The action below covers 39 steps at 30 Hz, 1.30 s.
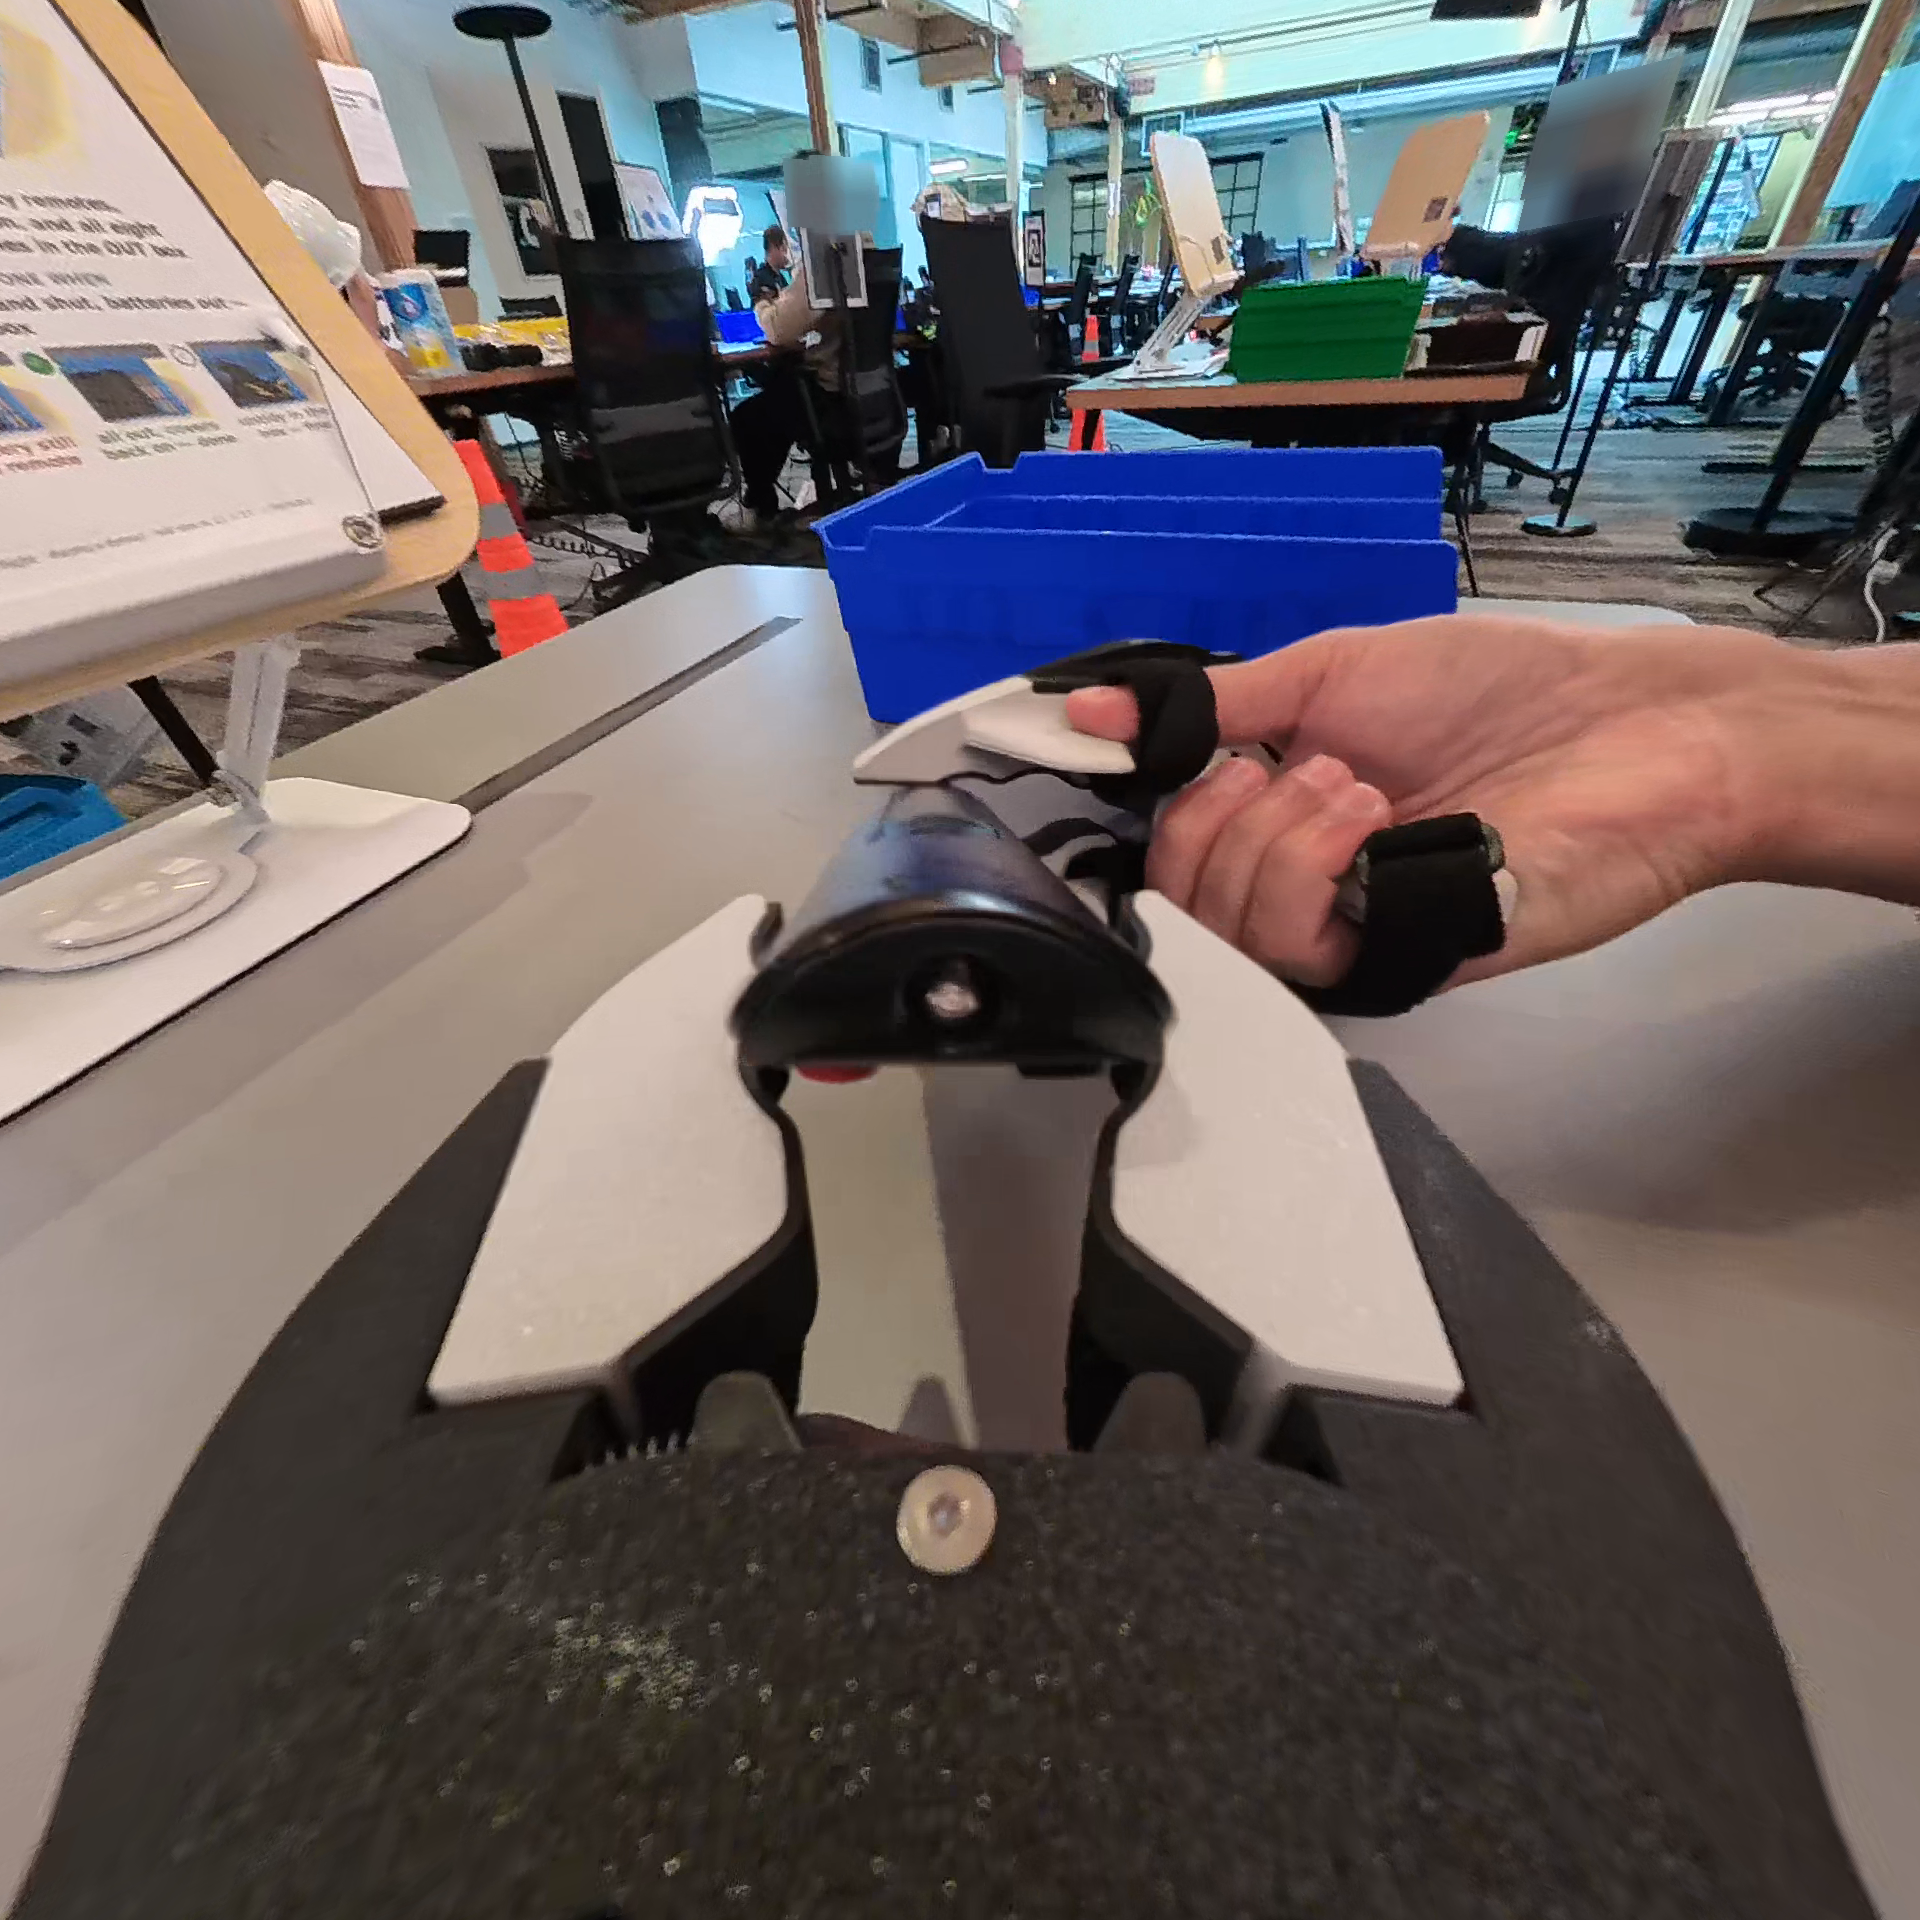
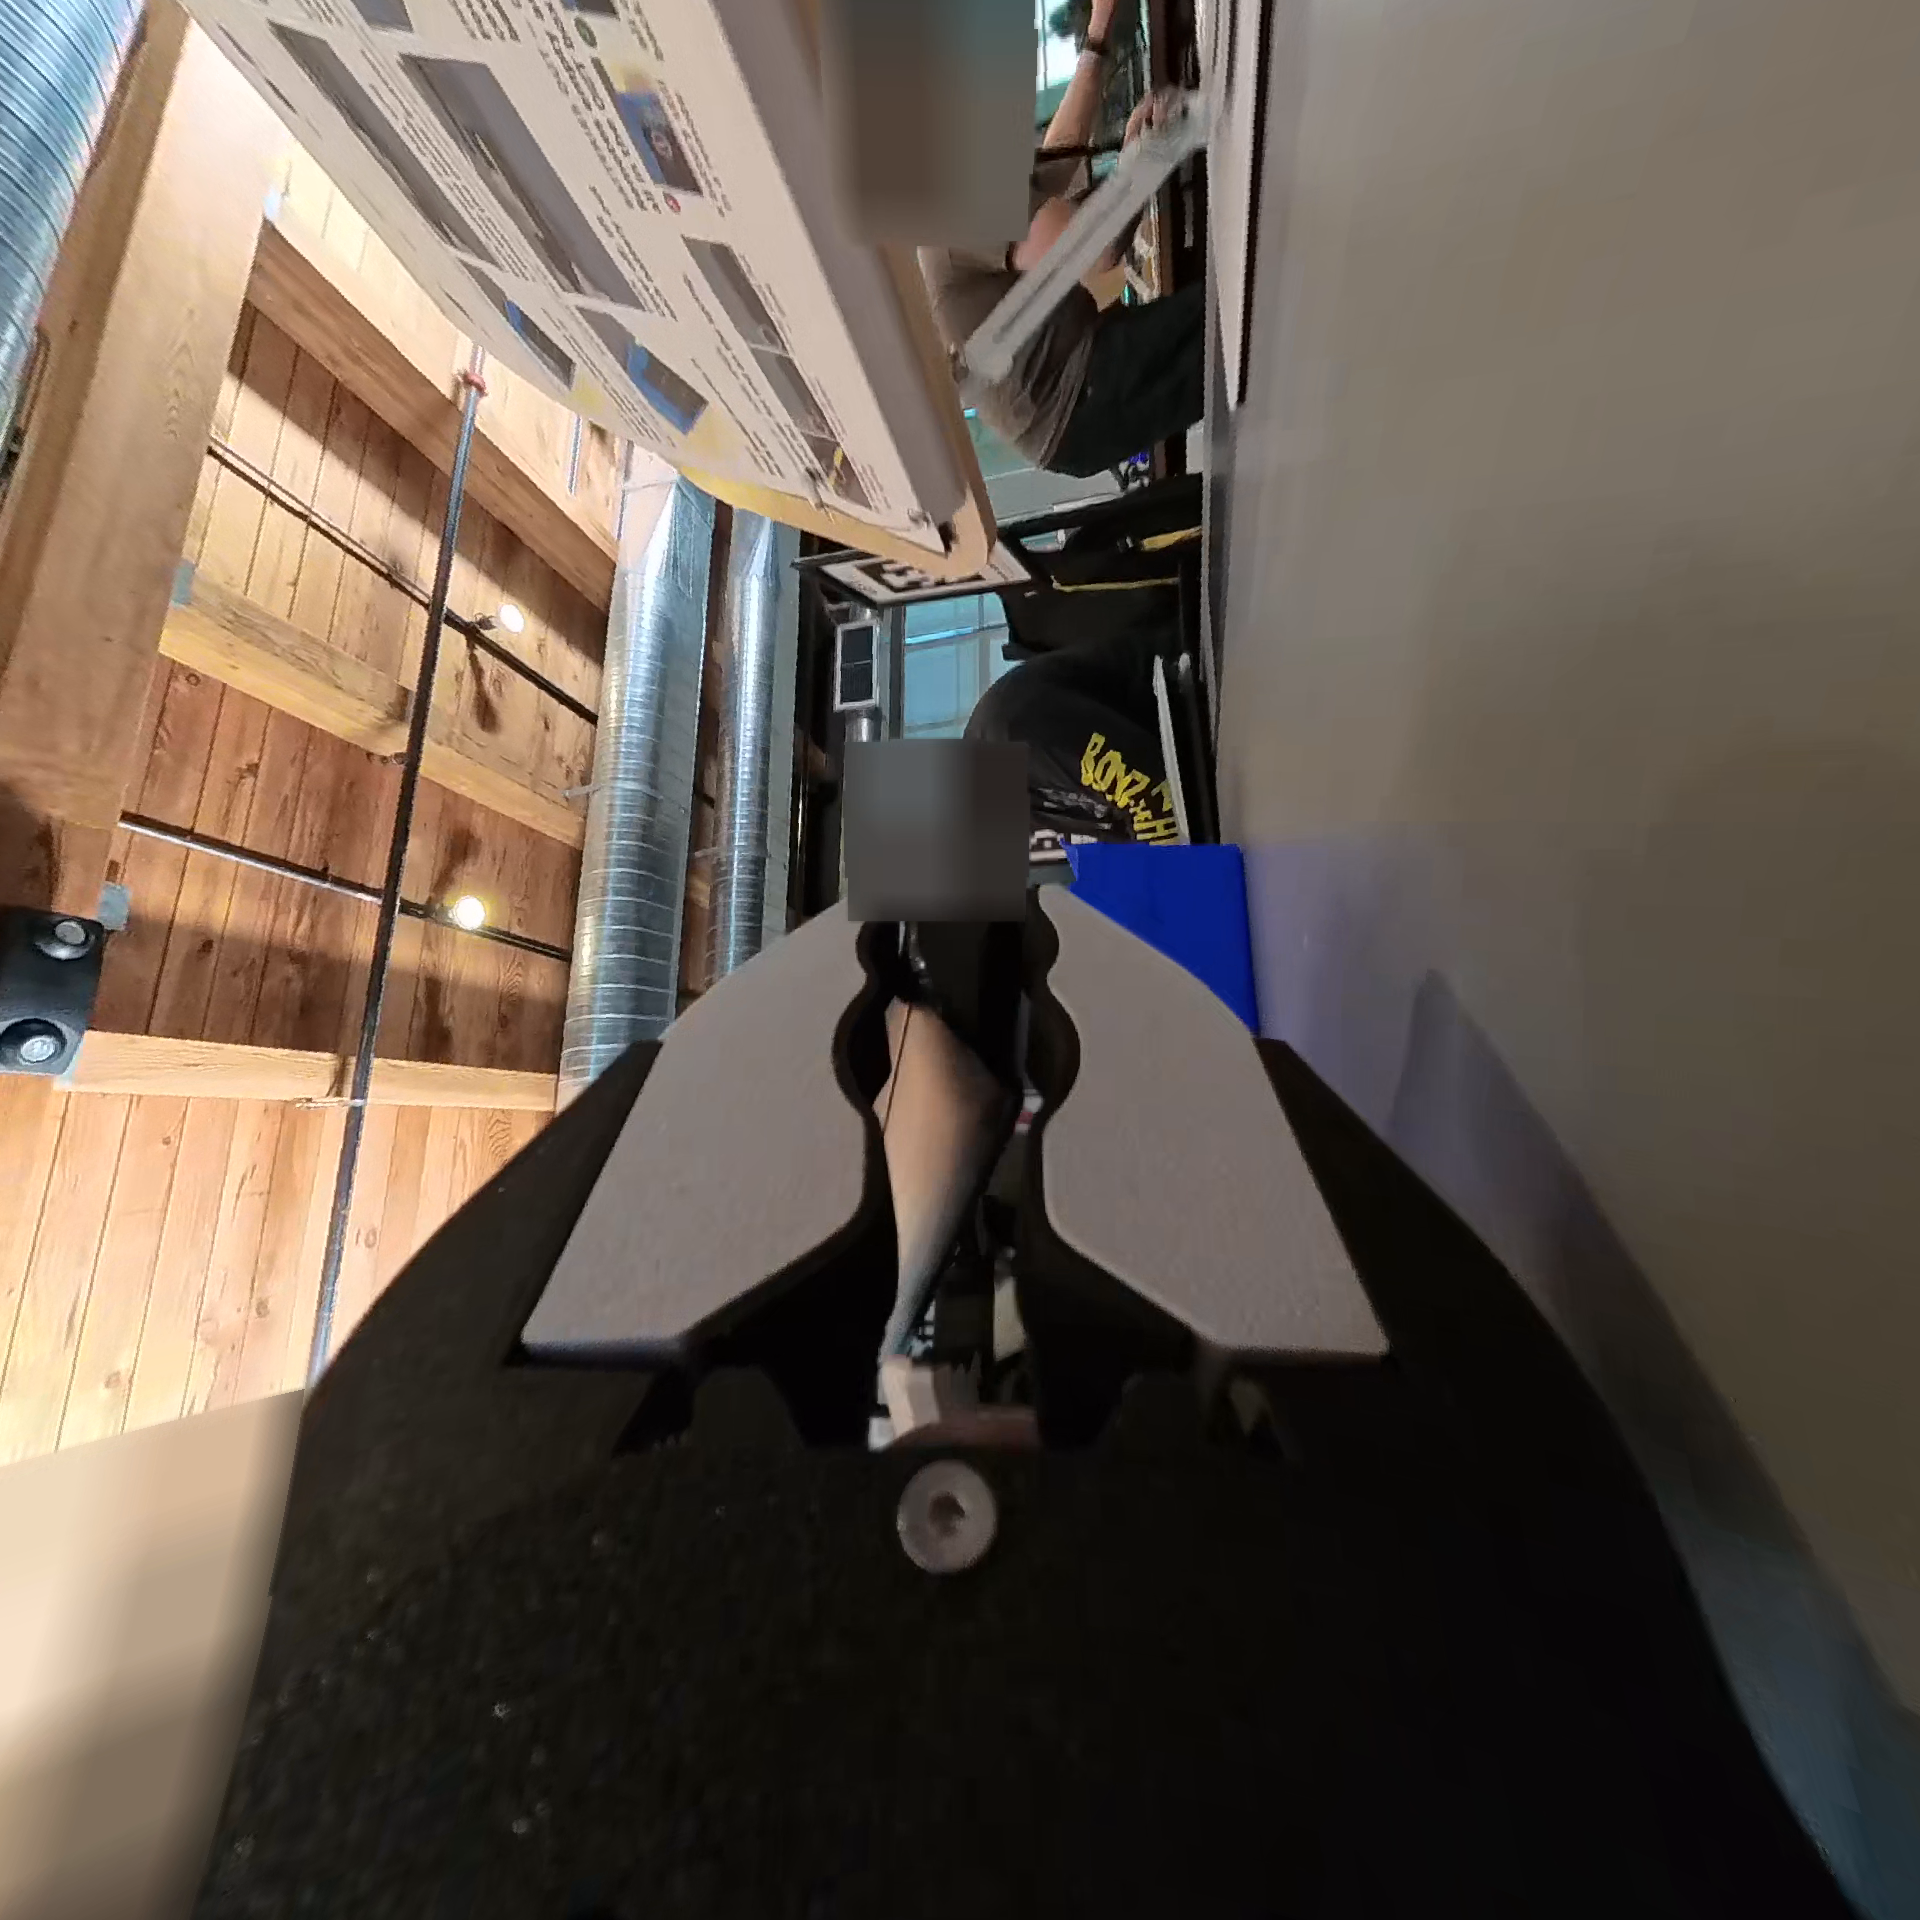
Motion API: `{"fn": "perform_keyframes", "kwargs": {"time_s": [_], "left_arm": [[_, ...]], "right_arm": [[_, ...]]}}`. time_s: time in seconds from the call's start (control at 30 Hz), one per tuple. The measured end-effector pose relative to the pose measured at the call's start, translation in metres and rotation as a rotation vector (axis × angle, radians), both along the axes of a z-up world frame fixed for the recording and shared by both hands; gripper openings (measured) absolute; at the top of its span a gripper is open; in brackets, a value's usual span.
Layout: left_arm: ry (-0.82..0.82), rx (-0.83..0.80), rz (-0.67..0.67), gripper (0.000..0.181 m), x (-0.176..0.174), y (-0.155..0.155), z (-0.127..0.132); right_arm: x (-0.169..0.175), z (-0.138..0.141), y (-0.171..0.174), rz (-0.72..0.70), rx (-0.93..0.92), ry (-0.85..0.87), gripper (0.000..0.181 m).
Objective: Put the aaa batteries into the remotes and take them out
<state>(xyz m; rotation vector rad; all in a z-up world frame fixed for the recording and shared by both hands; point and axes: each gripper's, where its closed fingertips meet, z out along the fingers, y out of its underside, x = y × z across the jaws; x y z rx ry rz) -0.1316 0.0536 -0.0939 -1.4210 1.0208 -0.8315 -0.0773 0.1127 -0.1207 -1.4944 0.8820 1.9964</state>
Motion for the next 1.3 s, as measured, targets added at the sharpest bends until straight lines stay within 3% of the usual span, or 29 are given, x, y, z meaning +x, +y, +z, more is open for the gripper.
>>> {"fn": "perform_keyframes", "kwargs": {"time_s": [0.37, 0.57, 0.83, 1.0, 1.13, 1.3], "left_arm": [[-0.078, -0.002, 0.005, 0.065, -0.009, 0.003, 0.016], [-0.073, -0.075, -0.049, 0.063, -0.015, 0.004, 0.017], [-0.108, -0.154, -0.140, 0.062, -0.022, 0.000, 0.021], [-0.151, -0.188, -0.177, 0.062, -0.021, -0.003, 0.028], [-0.191, -0.217, -0.205, 0.062, -0.019, -0.005, 0.033], [-0.179, -0.220, -0.260, 0.062, -0.015, -0.015, 0.033]], "right_arm": [[-0.008, -0.008, -0.003, -0.009, -0.027, -0.043, 0.022], [-0.011, -0.006, -0.009, 0.068, 0.022, -0.113, 0.023], [-0.017, 0.008, -0.035, 0.379, 0.356, -0.403, 0.051], [-0.019, 0.005, -0.053, 0.493, 0.710, -0.820, 0.063], [-0.020, 0.000, -0.057, 0.506, 1.003, -1.148, 0.081], [-0.031, -0.006, -0.074, 0.661, 1.191, -1.204, 0.096]]}}
